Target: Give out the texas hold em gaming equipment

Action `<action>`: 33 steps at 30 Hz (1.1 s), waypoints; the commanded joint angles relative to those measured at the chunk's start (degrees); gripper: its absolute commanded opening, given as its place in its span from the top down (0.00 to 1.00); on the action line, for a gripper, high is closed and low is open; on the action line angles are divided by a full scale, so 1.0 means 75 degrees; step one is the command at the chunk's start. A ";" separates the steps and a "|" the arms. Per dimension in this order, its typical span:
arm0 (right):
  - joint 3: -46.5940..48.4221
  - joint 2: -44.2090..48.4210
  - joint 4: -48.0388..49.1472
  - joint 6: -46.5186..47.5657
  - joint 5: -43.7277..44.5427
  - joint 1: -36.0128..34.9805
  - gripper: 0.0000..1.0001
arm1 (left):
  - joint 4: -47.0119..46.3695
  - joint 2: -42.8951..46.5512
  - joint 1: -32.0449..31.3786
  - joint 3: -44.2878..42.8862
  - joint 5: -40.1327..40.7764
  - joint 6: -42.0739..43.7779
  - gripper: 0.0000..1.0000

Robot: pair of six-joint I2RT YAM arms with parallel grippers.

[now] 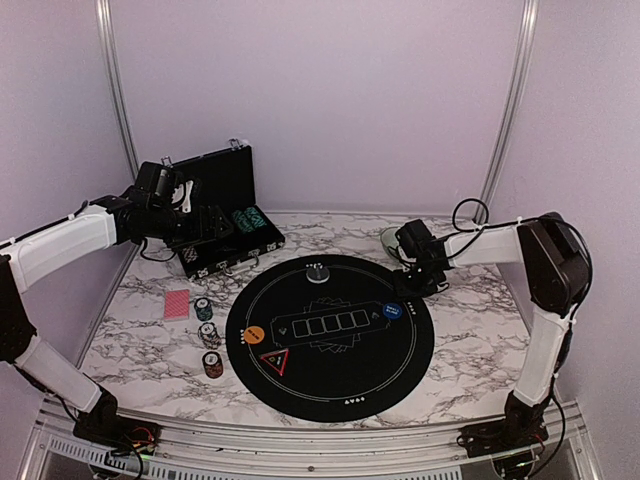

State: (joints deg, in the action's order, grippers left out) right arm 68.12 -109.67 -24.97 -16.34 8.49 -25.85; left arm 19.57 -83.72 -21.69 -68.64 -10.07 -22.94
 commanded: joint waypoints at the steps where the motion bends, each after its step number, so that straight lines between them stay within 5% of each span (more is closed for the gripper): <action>1: -0.0038 -0.0379 -0.1070 0.0057 0.0195 0.0140 0.47 | 0.0043 -0.0051 0.0040 -0.0142 -0.0054 0.0126 0.03; 20: 0.0053 0.0350 -0.0646 -0.0113 -0.0427 0.0025 0.28 | 0.0041 0.0080 0.0035 -0.0087 -0.0095 0.0189 0.01; 33: -0.0037 0.1311 -0.0552 -0.0195 -0.0222 -0.0020 0.24 | 0.0341 0.0273 0.0038 0.0063 0.0063 0.0136 0.01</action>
State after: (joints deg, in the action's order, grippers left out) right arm 68.23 -103.81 -28.45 -17.04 5.41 -25.61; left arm 19.86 -83.53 -21.69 -68.62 -10.04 -22.50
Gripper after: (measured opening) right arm 0.757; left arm 0.989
